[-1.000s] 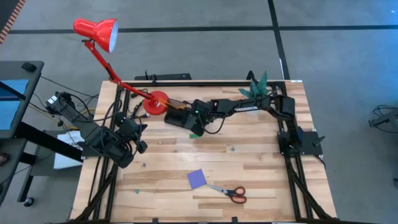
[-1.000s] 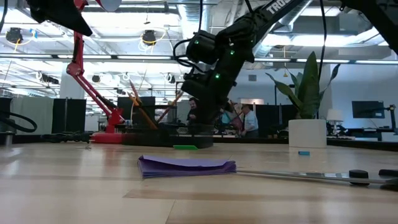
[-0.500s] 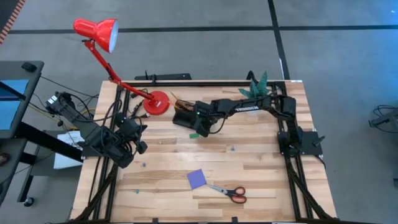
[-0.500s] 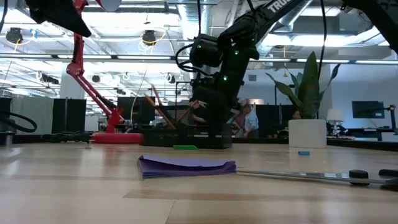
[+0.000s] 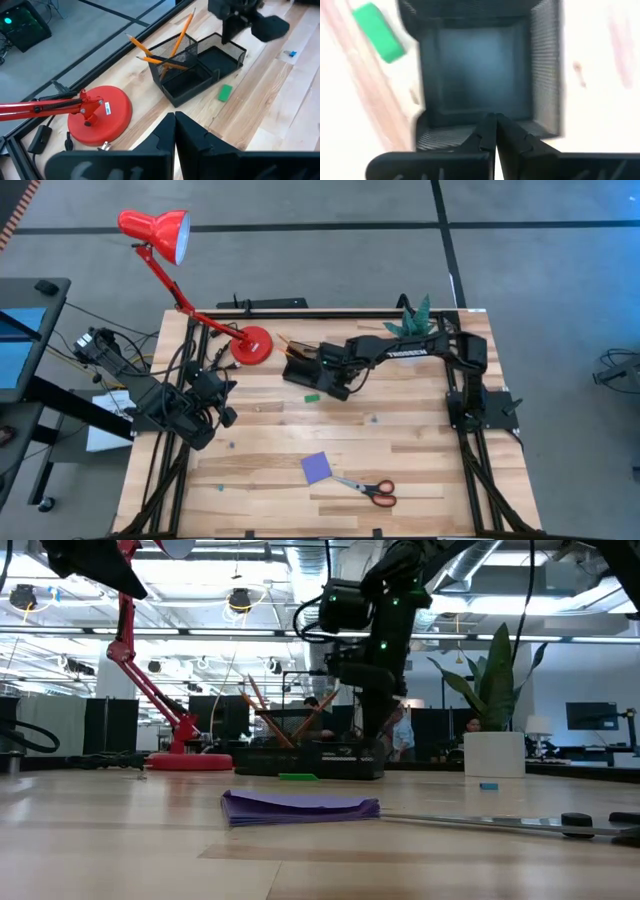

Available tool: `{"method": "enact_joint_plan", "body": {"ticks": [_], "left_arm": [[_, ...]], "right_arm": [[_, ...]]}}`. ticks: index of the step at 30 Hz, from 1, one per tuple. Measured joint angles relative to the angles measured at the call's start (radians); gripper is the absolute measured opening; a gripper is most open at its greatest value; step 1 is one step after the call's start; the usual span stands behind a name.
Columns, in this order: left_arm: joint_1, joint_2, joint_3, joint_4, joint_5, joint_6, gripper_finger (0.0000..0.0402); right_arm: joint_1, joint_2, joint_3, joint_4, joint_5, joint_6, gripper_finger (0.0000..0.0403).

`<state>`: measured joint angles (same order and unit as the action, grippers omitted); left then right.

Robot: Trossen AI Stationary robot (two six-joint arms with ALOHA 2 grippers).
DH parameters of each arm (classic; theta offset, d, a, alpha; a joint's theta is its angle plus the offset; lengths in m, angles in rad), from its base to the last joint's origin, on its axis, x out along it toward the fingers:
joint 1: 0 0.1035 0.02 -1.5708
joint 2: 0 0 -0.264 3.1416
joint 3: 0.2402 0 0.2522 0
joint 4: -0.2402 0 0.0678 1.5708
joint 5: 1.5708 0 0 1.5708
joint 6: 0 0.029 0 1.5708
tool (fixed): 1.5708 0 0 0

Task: Pick and place office supplies into organizer
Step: Put the left yellow binder clip into the black desk organizer

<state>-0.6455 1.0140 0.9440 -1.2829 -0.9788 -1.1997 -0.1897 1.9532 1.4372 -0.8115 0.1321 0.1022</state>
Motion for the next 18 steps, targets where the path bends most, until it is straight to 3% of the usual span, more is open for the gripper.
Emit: {"method": "enact_joint_plan", "body": {"ticks": [9, 18], "left_arm": [[0.000, 0.001, 0.000, 0.003, 0.010, -0.015, 0.0002], [0.000, 0.004, 0.000, 0.067, 0.023, 0.038, 0.0005]], "right_arm": [[0.015, -0.100, 0.000, -0.016, 0.053, -0.043, 0.0000], [0.236, -0.225, -0.002, 0.053, 0.050, -0.067, 0.0000]]}}
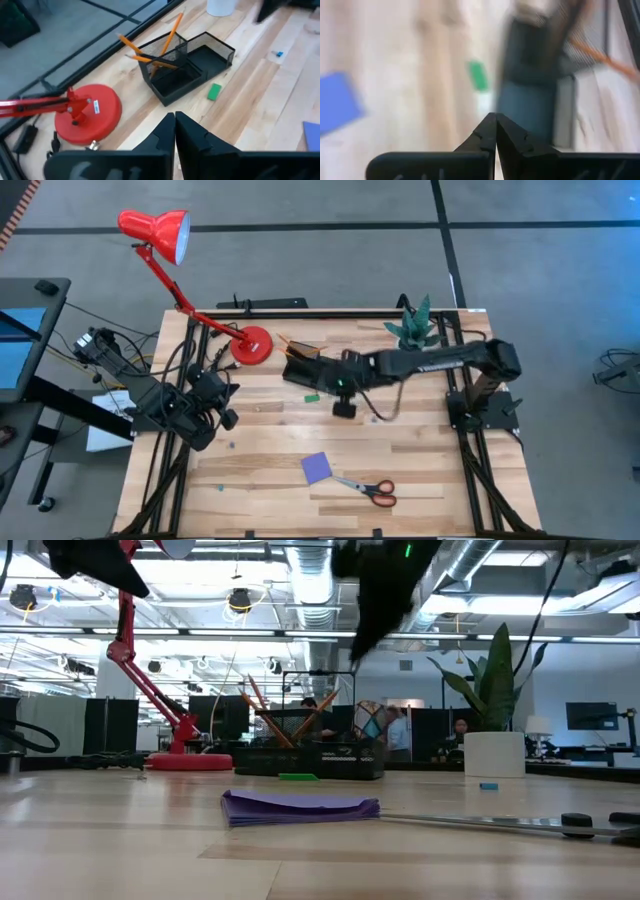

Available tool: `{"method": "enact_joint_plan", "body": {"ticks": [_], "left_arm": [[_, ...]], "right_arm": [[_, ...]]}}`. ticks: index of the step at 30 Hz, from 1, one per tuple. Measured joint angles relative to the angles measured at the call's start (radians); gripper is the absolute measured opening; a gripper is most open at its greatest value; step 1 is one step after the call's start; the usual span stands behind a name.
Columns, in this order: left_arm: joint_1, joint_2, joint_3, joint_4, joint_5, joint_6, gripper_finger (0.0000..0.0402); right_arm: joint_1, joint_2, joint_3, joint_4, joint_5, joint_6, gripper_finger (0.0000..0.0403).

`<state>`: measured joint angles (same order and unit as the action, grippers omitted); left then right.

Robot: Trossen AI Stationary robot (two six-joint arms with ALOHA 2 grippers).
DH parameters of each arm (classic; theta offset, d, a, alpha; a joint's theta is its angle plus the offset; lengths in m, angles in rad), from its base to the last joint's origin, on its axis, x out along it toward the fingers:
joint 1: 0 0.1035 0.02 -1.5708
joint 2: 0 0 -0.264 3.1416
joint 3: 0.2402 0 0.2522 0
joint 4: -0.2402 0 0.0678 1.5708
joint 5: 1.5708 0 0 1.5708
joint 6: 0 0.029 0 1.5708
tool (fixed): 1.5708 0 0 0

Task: Pick and place office supplies into organizer
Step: Put the left yellow binder clip into the black desk organizer

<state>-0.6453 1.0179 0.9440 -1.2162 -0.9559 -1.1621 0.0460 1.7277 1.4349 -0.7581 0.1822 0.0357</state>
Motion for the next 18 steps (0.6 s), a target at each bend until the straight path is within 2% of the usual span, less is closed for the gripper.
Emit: {"method": "enact_joint_plan", "body": {"ticks": [3, 7, 11, 14, 18], "left_arm": [[0.000, 0.015, 0.000, 0.011, -0.017, 0.050, 0.0019], [0.000, 0.059, 0.000, 0.011, -0.026, 0.093, 0.0057], [0.000, 0.108, 0.000, 0.015, 0.002, 0.033, 0.0106], [0.000, 0.133, 0.000, 0.021, 0.022, 0.018, 0.0137], [0.006, 0.145, 0.000, 0.089, 0.029, 0.018, 0.0164]], "right_arm": [[0.074, -0.037, 0.000, 0.018, 0.037, -0.004, 0.0000], [0.125, -0.104, -0.047, 0.029, 0.217, 0.066, 0.0000], [0.134, -0.241, -0.187, 0.031, 0.223, 0.171, 0.0000], [0.145, -0.395, -0.293, 0.040, 0.224, 0.224, 0.0000], [0.167, -0.606, -0.450, 0.246, 0.201, 0.227, 0.0000]]}}
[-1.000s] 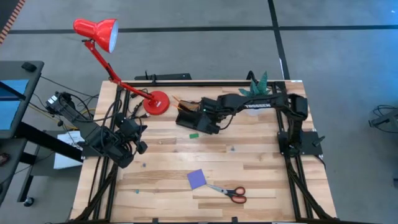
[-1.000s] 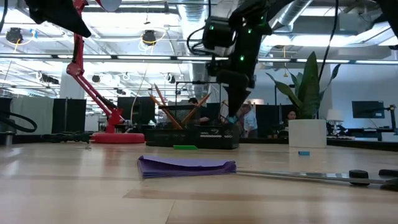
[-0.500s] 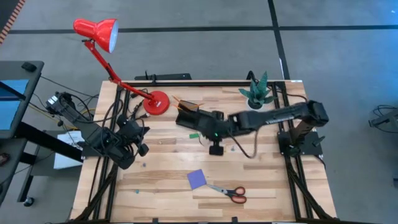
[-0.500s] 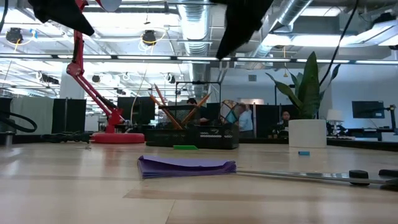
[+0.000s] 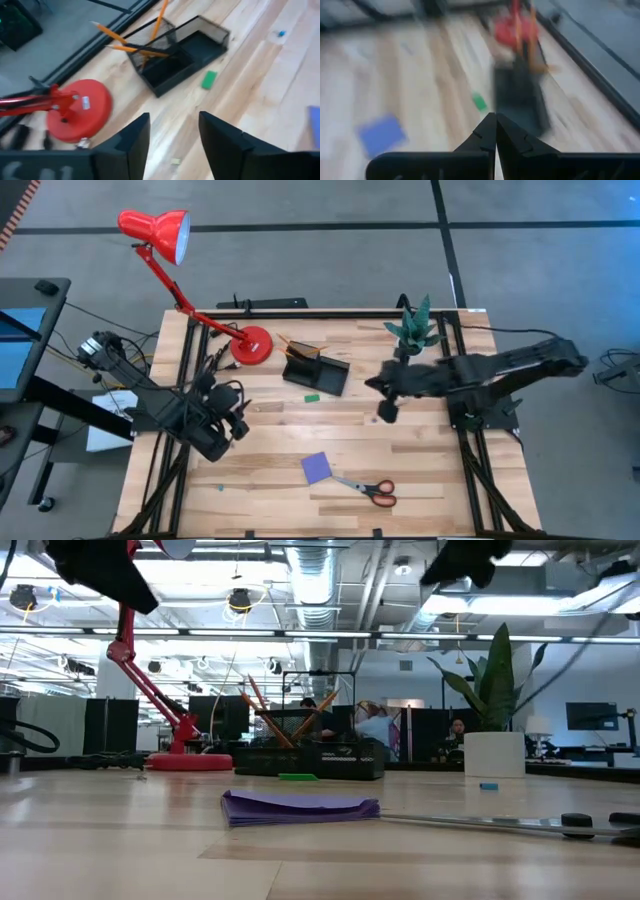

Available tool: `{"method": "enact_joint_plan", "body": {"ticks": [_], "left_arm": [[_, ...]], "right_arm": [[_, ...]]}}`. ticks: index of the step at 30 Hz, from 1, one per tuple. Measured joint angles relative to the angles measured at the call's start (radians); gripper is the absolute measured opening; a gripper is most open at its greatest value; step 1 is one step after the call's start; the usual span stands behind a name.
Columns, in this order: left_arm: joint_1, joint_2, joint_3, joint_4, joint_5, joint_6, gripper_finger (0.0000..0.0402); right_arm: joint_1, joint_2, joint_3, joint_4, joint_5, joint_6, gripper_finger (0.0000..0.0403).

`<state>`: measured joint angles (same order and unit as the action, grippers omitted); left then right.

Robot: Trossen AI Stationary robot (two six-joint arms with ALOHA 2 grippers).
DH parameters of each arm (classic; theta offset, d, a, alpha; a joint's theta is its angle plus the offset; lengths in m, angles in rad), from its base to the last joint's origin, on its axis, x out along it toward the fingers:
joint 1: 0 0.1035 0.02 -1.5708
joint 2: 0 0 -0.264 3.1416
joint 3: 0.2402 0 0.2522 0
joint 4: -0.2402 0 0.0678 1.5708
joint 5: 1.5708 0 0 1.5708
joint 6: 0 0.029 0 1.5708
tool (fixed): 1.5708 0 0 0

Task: Pick and place office supplies into organizer
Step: Put the left yellow binder clip into the black desk organizer

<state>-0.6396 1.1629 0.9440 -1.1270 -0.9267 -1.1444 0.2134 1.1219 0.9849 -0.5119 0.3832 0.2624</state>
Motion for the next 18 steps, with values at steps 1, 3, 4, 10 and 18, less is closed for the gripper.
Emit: {"method": "enact_joint_plan", "body": {"ticks": [1, 3, 4, 10, 18], "left_arm": [[0.002, 0.002, 0.000, 0.031, 0.003, 0.005, 0.0167], [0.003, 0.010, 0.000, 0.087, 0.007, 0.039, 0.0169], [0.003, 0.016, 0.000, 0.117, 0.016, 0.064, 0.0169], [0.008, 0.018, 0.000, 0.153, 0.007, 0.117, 0.0169], [0.071, 0.017, -0.042, 0.240, 0.057, 0.102, 0.0169]], "right_arm": [[0.007, -0.042, -0.049, 0.084, -0.028, 0.000, 0.0000], [0.031, -0.108, -0.158, 0.239, -0.096, -0.001, 0.0000], [0.046, -0.134, -0.215, 0.289, -0.118, -0.005, 0.0000], [0.131, -0.172, -0.550, 0.696, -0.113, 0.018, 0.0000], [0.179, -0.045, -0.750, 1.351, -0.087, -0.190, 0.0000]]}}
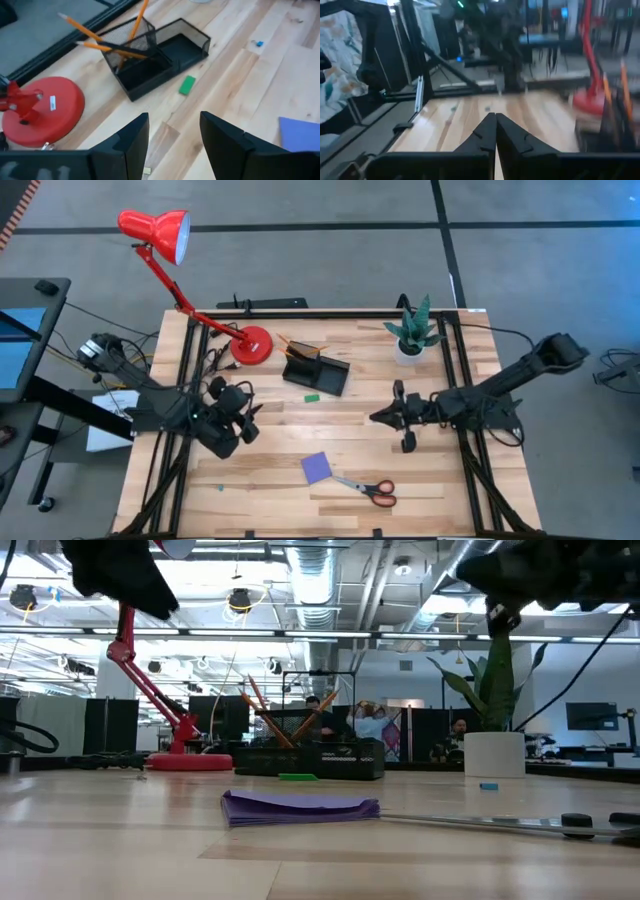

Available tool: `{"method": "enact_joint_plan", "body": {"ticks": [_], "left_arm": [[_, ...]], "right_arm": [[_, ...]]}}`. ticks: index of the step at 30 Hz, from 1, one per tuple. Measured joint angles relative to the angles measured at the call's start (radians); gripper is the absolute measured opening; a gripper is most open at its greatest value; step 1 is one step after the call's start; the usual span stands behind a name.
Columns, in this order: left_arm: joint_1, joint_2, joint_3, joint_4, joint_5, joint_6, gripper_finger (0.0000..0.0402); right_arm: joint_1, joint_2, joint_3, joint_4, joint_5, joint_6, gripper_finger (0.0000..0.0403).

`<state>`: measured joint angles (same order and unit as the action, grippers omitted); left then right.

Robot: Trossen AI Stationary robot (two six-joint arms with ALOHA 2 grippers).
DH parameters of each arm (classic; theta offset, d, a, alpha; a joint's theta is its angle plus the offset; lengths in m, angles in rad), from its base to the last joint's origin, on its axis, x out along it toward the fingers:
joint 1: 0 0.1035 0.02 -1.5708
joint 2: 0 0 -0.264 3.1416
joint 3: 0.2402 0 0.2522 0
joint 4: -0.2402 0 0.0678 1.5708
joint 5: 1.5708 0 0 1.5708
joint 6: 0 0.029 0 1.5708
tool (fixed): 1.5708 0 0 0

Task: Pick and place office supplies into organizer
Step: Put the left yellow binder clip into the black desk organizer

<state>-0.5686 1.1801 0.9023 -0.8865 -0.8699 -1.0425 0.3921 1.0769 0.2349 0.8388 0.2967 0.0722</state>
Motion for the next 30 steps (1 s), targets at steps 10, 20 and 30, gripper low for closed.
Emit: {"method": "enact_joint_plan", "body": {"ticks": [10, 20, 30], "left_arm": [[0.045, 0.000, -0.071, 0.071, 0.047, -0.019, 0.0169], [0.043, 0.000, -0.072, 0.180, 0.078, 0.074, 0.0169], [0.045, 0.000, -0.072, 0.102, 0.072, 0.054, 0.0169]], "right_arm": [[-0.087, 0.160, 0.090, 0.097, 0.003, -0.041, 0.0016], [-0.160, 0.329, 0.272, -0.178, -0.166, 0.083, 0.0105], [-0.165, 0.403, 0.325, -0.228, -0.192, 0.035, 0.0159]]}}
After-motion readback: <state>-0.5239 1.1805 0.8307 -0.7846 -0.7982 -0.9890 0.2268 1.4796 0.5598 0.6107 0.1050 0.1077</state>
